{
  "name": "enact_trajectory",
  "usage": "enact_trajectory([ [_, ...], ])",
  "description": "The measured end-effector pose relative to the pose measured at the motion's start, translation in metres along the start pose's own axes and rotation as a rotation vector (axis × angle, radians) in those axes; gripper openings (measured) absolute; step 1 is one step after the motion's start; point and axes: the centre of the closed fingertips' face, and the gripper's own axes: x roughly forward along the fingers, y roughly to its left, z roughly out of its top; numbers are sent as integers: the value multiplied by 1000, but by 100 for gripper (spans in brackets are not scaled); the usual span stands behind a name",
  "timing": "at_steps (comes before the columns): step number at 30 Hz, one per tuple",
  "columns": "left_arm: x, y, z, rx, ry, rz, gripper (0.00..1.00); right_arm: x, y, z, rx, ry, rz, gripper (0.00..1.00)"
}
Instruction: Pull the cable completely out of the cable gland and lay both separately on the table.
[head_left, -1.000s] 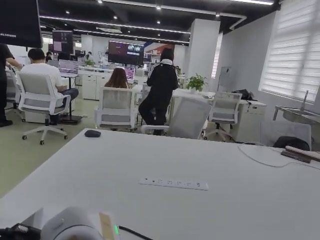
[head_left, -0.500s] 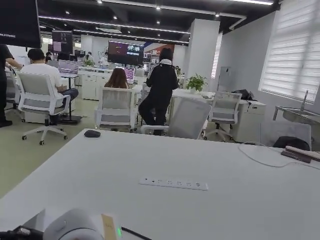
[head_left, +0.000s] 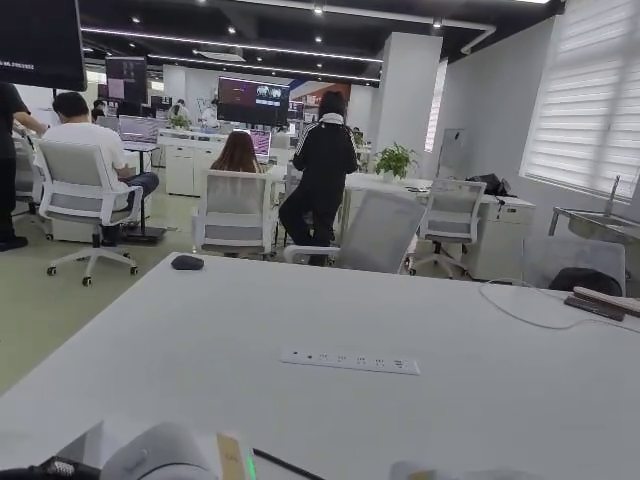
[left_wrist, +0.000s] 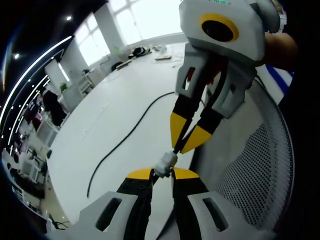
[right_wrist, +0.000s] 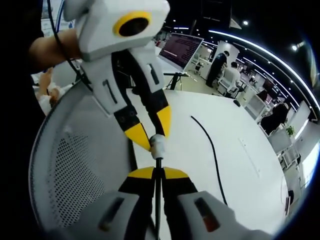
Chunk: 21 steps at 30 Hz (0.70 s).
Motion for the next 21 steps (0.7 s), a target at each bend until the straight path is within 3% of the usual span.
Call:
enact_trajectory([
  [10, 1, 0, -2, -10, -3, 1, 15, -1, 0, -20, 23, 36, -11, 3],
  [21, -1, 7, -5, -11, 0, 16, 15, -6, -6, -53, 46, 117, -36, 3],
])
